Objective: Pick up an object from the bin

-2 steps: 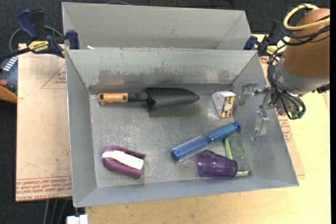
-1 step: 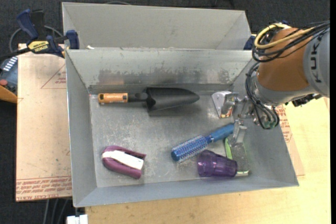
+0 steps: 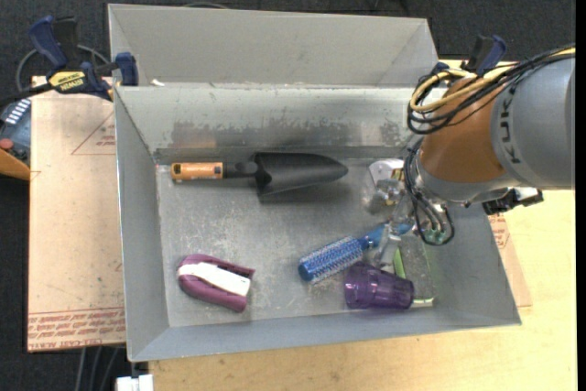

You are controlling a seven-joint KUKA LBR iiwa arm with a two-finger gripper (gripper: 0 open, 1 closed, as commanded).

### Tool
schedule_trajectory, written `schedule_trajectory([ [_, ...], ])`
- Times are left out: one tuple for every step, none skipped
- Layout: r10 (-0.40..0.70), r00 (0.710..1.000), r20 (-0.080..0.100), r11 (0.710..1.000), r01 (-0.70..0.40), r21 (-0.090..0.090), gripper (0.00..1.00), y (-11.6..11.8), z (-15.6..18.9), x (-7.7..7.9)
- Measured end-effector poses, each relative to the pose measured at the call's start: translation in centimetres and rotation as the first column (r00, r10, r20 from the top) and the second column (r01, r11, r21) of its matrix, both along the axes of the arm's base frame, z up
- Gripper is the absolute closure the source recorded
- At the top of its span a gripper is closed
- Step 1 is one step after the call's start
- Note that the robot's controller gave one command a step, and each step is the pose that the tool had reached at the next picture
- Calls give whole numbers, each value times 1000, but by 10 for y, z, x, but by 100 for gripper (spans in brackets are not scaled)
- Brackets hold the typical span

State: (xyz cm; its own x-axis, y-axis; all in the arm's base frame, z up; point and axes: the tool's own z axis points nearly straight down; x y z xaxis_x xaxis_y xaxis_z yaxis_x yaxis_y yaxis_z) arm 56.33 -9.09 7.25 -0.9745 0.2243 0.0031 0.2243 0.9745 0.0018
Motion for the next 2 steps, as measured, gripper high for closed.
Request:
schedule_trajectory([
  [-11,1000,8,1000,11,-2,100,15,-2,1],
  [-11,1000,8,1000,11,-2,100,14,-2,1],
])
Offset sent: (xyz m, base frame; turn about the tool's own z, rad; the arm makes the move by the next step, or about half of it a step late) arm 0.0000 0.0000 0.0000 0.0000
